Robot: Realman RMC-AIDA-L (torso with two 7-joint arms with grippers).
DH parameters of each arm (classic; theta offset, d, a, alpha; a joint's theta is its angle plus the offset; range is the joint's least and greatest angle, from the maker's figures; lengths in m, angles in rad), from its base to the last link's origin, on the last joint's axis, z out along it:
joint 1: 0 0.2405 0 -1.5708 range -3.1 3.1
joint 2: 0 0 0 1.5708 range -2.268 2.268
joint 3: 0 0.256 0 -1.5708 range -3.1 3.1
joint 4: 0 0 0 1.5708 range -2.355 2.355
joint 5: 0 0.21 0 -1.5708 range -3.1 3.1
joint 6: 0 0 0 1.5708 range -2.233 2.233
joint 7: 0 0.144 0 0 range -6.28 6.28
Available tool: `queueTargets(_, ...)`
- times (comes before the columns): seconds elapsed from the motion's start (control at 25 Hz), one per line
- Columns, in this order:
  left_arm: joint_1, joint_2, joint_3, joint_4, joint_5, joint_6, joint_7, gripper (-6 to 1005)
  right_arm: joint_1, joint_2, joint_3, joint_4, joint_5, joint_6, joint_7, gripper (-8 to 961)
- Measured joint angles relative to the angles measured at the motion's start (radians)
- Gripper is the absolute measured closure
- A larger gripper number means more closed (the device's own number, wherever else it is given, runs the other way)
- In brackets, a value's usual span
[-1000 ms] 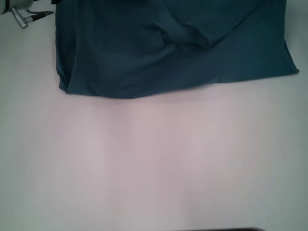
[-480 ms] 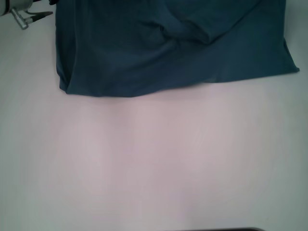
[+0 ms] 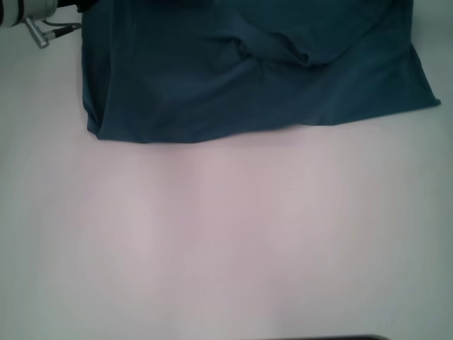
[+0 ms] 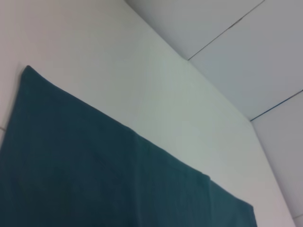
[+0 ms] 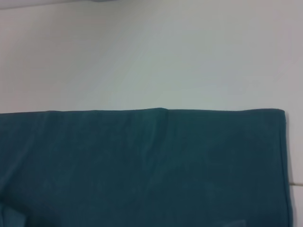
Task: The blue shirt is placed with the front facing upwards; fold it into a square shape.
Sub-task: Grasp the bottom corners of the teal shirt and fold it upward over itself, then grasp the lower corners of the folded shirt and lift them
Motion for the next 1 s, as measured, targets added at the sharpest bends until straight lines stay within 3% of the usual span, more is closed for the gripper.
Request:
queueTargets(0.56,0.03,-0.005,0.009,-0.012,-0.008,0.001,0.002,984,-0.017,-0.017,0.003,-0.028,-0.063,-0.085,0.009,849)
queueTargets(0.68,0.041,-0.006,0.002,-0.016,-0.016,0.0,-0.002,804,-0.022,-0.026,0.008,-0.033,-0.089,-0.095,0.017,839)
queueTargets(0.88,0.06,-0.005,0.001,-0.027,-0.037,0.025,-0.001,574,-0.058,-0.038,0.022,-0.086,-0.085,-0.166,0.03,657)
queueTargets(1.0,0.082,-0.011,0.001,-0.058,-0.054,0.05,0.001,472,-0.103,-0.034,0.076,-0.158,-0.059,-0.271,0.012,520)
